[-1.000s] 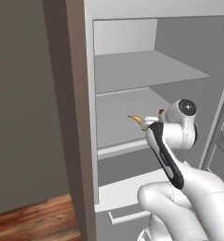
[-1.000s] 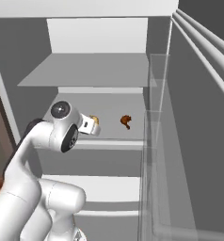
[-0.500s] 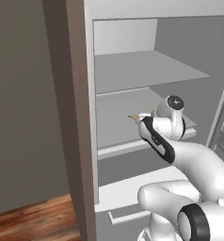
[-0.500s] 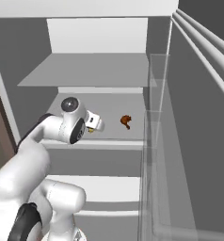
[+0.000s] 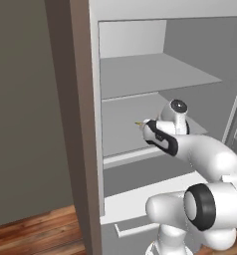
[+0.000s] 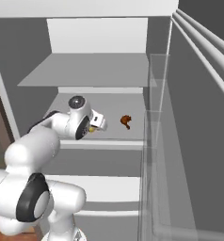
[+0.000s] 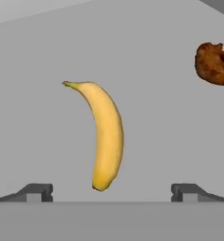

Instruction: Open the fridge, remove the banana, broccoli, and chicken drumstick, and place them on any counter.

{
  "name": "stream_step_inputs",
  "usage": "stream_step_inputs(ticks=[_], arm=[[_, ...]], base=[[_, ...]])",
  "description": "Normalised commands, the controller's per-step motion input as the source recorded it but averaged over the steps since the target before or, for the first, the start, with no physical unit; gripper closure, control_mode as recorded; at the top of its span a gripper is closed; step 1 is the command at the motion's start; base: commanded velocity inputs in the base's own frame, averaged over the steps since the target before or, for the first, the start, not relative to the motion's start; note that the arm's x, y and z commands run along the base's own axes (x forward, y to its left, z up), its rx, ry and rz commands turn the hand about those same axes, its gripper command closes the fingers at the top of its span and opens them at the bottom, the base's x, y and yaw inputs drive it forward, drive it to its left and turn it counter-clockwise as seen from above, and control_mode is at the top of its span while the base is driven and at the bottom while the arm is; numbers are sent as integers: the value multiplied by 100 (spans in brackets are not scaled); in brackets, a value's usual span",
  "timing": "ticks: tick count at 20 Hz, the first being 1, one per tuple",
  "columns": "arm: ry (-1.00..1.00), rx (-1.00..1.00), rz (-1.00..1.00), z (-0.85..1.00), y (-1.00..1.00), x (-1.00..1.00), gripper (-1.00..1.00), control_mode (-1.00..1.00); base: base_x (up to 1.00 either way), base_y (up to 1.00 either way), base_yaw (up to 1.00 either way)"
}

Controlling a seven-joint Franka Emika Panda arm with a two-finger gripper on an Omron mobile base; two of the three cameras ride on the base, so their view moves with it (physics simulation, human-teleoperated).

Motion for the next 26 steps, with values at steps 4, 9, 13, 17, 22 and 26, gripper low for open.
stream_step_inputs(ticks=[4,9,13,17,22,26], arm=[[0,0,0,-36,0,23,-100,-100],[0,0,0,-20,0,29,-100,-100],[0,0,0,-21,0,28,-100,-100],[0,0,0,-25,0,18,-100,-100],[0,0,0,-26,0,9,-100,-100],[0,0,0,-9,0,2,100,-100]], base=[[0,0,0],[0,0,0],[0,0,0],[0,0,0],[0,0,0],[0,0,0]])
